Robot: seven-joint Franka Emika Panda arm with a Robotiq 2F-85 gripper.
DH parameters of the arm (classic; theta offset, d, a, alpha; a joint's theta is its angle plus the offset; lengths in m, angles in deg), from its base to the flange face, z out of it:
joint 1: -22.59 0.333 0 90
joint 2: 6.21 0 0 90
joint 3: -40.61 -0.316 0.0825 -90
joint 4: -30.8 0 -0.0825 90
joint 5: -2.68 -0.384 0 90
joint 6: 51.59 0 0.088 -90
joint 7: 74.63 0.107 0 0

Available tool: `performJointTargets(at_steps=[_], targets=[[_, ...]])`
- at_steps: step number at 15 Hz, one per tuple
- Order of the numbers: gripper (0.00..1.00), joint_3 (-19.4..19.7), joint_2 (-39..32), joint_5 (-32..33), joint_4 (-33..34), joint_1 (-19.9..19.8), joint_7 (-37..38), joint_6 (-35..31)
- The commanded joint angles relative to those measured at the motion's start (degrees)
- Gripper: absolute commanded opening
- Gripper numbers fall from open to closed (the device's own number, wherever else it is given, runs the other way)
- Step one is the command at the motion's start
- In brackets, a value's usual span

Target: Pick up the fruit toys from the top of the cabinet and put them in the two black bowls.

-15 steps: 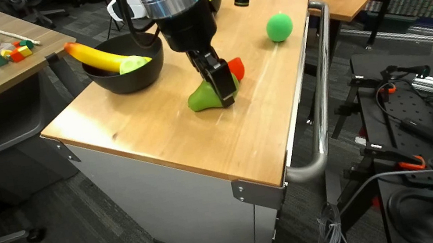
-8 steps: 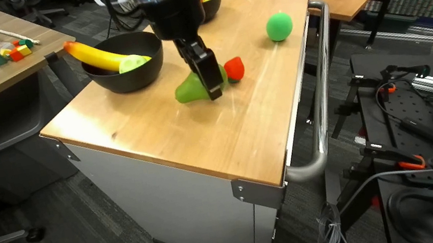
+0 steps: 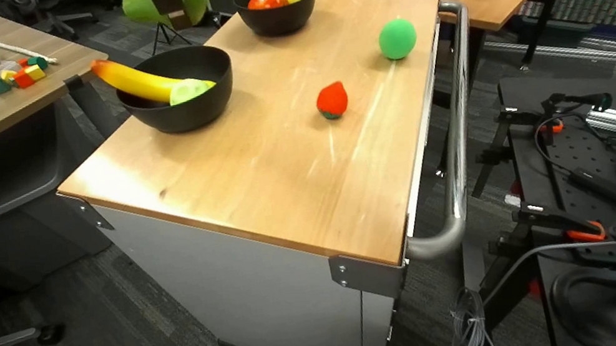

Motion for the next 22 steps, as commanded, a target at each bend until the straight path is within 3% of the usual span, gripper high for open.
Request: performJointTargets(at_steps=[1,7,8,12,15,17,22], targets=[[0.48,3.5,-11.9,2.8,14.0,1.3,4.1,3.8],[0.48,5.1,-23.2,-5.3,28.4,0.5,4.4,10.0],[0.93,4.7,-23.4,-7.1,29.3,0.2,4.0,10.8],[1.00,4.1,-21.1,-11.7,29.9,0.1,3.7,13.4],[1.00,3.6,-16.2,-12.6,26.4,0.9,3.5,18.7],[1.00,2.1,-10.5,-14.9,20.1,0.4,4.1,19.8],[1.00,-0.9,0.8,-26.8,5.8,-1.7,5.6,16.3]])
